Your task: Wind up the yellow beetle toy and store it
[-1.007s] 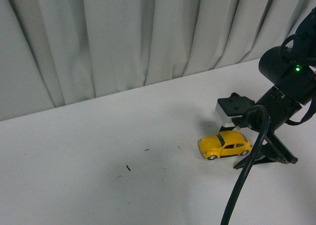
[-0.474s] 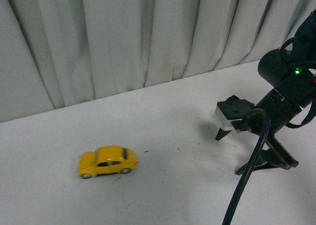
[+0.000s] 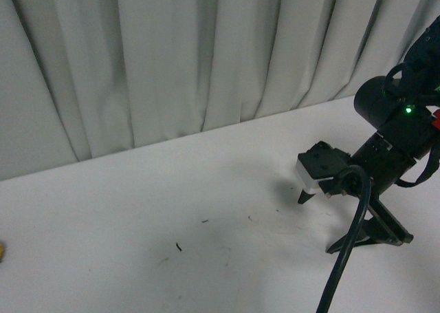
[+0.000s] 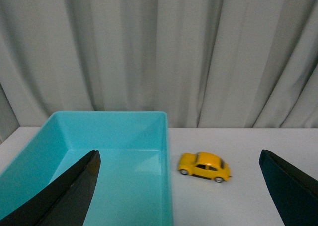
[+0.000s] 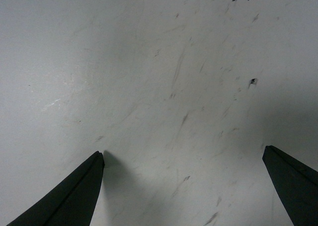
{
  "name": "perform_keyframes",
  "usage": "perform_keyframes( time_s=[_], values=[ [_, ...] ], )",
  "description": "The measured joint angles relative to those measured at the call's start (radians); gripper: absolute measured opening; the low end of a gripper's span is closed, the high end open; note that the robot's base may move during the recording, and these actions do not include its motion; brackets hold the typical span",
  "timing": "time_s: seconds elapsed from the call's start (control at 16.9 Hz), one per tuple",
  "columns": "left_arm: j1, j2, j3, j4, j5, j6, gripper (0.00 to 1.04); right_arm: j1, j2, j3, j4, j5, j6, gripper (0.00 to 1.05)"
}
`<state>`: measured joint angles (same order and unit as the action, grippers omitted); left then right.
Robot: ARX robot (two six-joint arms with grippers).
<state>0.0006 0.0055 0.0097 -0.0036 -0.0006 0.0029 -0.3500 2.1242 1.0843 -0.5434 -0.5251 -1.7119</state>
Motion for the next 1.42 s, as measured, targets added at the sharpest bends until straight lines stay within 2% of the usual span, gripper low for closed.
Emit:
perform_keyframes(
  time_s=[0.18, 0.41, 0.53, 0.83, 0.95, 1.01, 1.07, 1.18, 1.24, 1.36, 1.42],
  values=[
    [0.0, 0.0, 0.0, 0.0, 0.0, 0.0, 0.98, 0.026, -0.034, 0.034, 0.012, -0.02, -0.014, 0.98],
    [0.0, 0.0, 0.0, 0.0, 0.0, 0.0, 0.98, 0.062, -0.264, 0.158, 0.018, -0.124, -0.025, 0.98],
    [0.0, 0.0, 0.0, 0.0, 0.0, 0.0, 0.98, 0.077, -0.338, 0.174, 0.011, -0.129, -0.029, 0.98],
    [0.0, 0.0, 0.0, 0.0, 0.0, 0.0, 0.98, 0.158, -0.582, 0.148, 0.039, -0.162, -0.033, 0.98],
    [0.0, 0.0, 0.0, 0.0, 0.0, 0.0, 0.98, 0.219, -0.726, 0.069, 0.061, -0.181, -0.026, 0.98],
    [0.0, 0.0, 0.0, 0.0, 0.0, 0.0, 0.98, 0.268, -0.809, -0.076, 0.36, -0.004, 0.113, 0.9],
    [0.0, 0.0, 0.0, 0.0, 0.0, 0.0, 0.98, 0.339, -0.931, -0.286, 0.655, 0.24, 0.439, 0.77],
    [0.0, 0.0, 0.0, 0.0, -0.002, 0.0, 0.98, 0.362, -1.051, -0.513, 0.961, 0.451, 0.885, 0.59],
    [0.0, 0.0, 0.0, 0.0, 0.0, 0.0, 0.98, 0.347, -1.088, -0.593, 1.08, 0.513, 1.157, 0.48],
    [0.0, 0.0, 0.0, 0.0, 0.002, 0.0, 0.98, 0.35, -1.136, -0.696, 1.152, 0.525, 1.46, 0.3],
    [0.0, 0.0, 0.0, 0.0, 0.0, 0.0, 0.98, 0.35, -1.17, -0.761, 1.162, 0.525, 1.58, 0.16]
  ],
)
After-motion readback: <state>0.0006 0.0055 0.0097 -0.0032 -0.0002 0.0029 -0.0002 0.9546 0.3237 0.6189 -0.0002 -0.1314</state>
